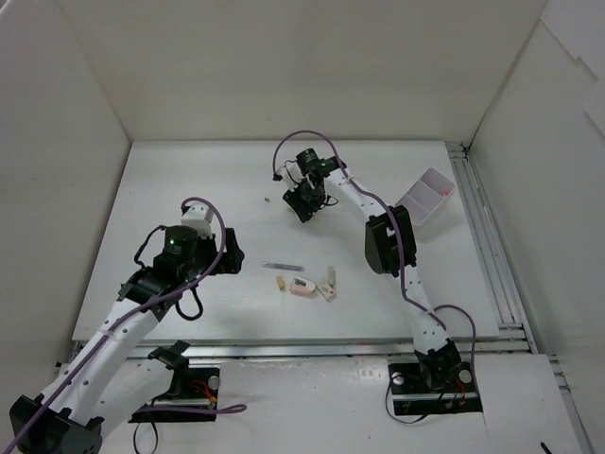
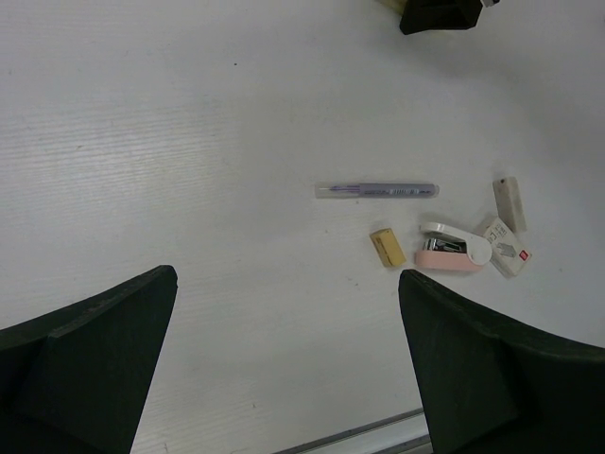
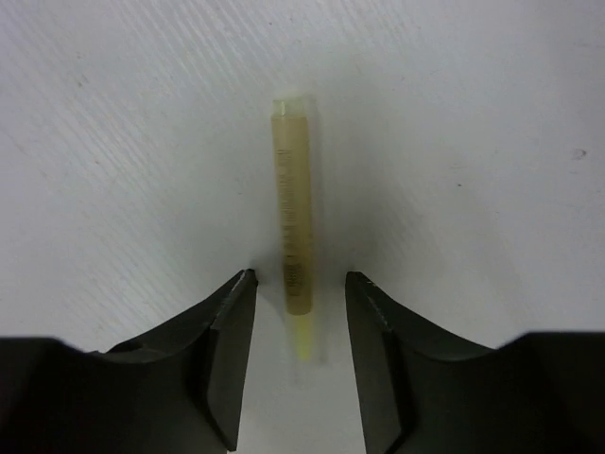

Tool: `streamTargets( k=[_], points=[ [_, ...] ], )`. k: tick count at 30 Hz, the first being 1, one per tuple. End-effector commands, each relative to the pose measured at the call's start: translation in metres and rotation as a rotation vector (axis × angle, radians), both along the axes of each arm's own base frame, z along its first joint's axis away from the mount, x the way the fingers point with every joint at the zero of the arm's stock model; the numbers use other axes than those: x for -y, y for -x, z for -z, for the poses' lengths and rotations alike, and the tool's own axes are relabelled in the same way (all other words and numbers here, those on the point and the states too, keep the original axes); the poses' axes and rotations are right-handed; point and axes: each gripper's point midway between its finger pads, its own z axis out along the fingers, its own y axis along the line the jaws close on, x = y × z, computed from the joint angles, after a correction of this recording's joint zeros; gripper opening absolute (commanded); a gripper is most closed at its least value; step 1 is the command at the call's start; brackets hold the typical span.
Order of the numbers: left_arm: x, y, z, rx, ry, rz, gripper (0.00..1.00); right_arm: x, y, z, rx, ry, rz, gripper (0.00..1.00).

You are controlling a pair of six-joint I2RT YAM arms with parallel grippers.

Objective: Sort the stationery into containers
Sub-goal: Pick up the pen from the center of the board, then place the pen in the storage box.

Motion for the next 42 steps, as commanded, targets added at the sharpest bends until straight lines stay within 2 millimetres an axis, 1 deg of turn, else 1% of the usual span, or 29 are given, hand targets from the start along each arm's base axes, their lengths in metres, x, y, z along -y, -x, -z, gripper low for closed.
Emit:
streamTargets(
  k=[1,4,5,6,7,8,10,12,13,14,15,16,17,18,19,20,21,22,23,24,25,26,28,29,30,35,36,38,42],
  points=[
    [0.002,-0.012,-0.041,0.115,0.048,-0.015,1.00,-0.014,0.013,-0.014,-0.018,-0.008,0.047,0.38],
    [0.000,-0.010,-0.039,0.106,0.043,-0.023,1.00,-0.023,0.009,-0.016,0.006,-0.014,0.159,0.28],
    [-0.002,-0.009,-0.038,0.102,0.037,-0.031,1.00,-0.026,0.007,-0.016,0.028,-0.006,0.184,0.19],
    [-0.005,-0.008,-0.039,0.105,0.034,-0.043,1.00,-0.033,0.012,-0.012,0.021,-0.008,0.210,0.15],
    [-0.006,-0.007,-0.040,0.105,0.031,-0.047,1.00,-0.038,0.011,-0.009,0.041,-0.006,0.221,0.04],
    [-0.007,-0.005,-0.043,0.112,0.033,-0.048,1.00,-0.043,0.013,-0.009,0.044,-0.014,0.239,0.00],
    [-0.009,-0.003,-0.046,0.118,0.035,-0.047,1.00,-0.049,0.008,-0.012,0.073,-0.038,0.265,0.00],
    [-0.010,0.001,-0.051,0.135,0.046,-0.048,1.00,-0.057,0.006,-0.036,0.094,-0.113,0.282,0.00],
    [-0.010,0.001,-0.051,0.142,0.050,-0.050,1.00,-0.066,-0.004,-0.053,0.151,-0.179,0.288,0.00],
    [-0.011,0.002,-0.053,0.151,0.055,-0.051,1.00,-0.062,0.001,-0.049,0.150,-0.184,0.305,0.00],
    [-0.011,0.003,-0.052,0.149,0.057,-0.052,1.00,-0.060,-0.006,-0.092,0.234,-0.244,0.335,0.00],
    [-0.011,0.004,-0.052,0.149,0.061,-0.054,1.00,-0.059,-0.010,-0.096,0.288,-0.276,0.355,0.00],
    [-0.011,0.005,-0.052,0.149,0.062,-0.054,1.00,-0.052,-0.014,-0.112,0.338,-0.303,0.388,0.00],
    [-0.011,0.005,-0.051,0.146,0.064,-0.056,1.00,-0.042,-0.018,-0.161,0.450,-0.362,0.430,0.00],
    [-0.017,0.003,-0.051,0.151,0.051,-0.090,1.00,-0.030,-0.023,-0.164,0.529,-0.390,0.478,0.00],
    [-0.018,0.003,-0.050,0.148,0.047,-0.096,1.00,-0.016,-0.019,-0.208,0.611,-0.458,0.512,0.00],
    [-0.019,0.003,-0.051,0.149,0.049,-0.101,1.00,0.005,-0.023,-0.225,0.680,-0.472,0.583,0.00],
    [-0.019,0.002,-0.051,0.149,0.045,-0.104,1.00,0.031,-0.027,-0.222,0.738,-0.485,0.650,0.00],
    [-0.019,0.001,-0.050,0.148,0.044,-0.105,1.00,0.055,-0.024,-0.256,0.822,-0.529,0.709,0.00],
    [-0.019,0.001,-0.050,0.147,0.041,-0.104,1.00,0.088,-0.025,-0.265,0.912,-0.502,0.835,0.00],
    [-0.020,-0.001,-0.048,0.143,0.036,-0.111,1.00,0.119,-0.028,-0.265,0.982,-0.505,0.924,0.00],
    [-0.020,-0.002,-0.048,0.142,0.034,-0.110,1.00,0.142,-0.023,-0.279,1.038,-0.503,0.983,0.00],
    [-0.020,-0.004,-0.047,0.135,0.027,-0.115,1.00,0.199,-0.022,-0.284,1.148,-0.431,1.171,0.00],
    [-0.019,-0.004,-0.047,0.132,0.029,-0.110,1.00,0.221,-0.023,-0.283,1.176,-0.382,1.217,0.00],
    [-0.018,-0.005,-0.047,0.134,0.030,-0.110,1.00,0.254,-0.020,-0.286,1.222,-0.332,1.330,0.00],
    [-0.015,-0.009,-0.046,0.129,0.038,-0.107,1.00,0.325,-0.019,-0.269,1.287,-0.214,1.549,0.00],
    [-0.014,-0.009,-0.048,0.131,0.040,-0.104,1.00,0.346,-0.019,-0.270,1.305,-0.184,1.602,0.00],
    [-0.013,-0.010,-0.046,0.124,0.042,-0.103,1.00,0.360,-0.025,-0.259,1.303,-0.126,1.627,0.00],
    [-0.010,-0.009,-0.046,0.121,0.047,-0.095,1.00,0.377,-0.029,-0.253,1.312,-0.074,1.661,0.00]
  ],
)
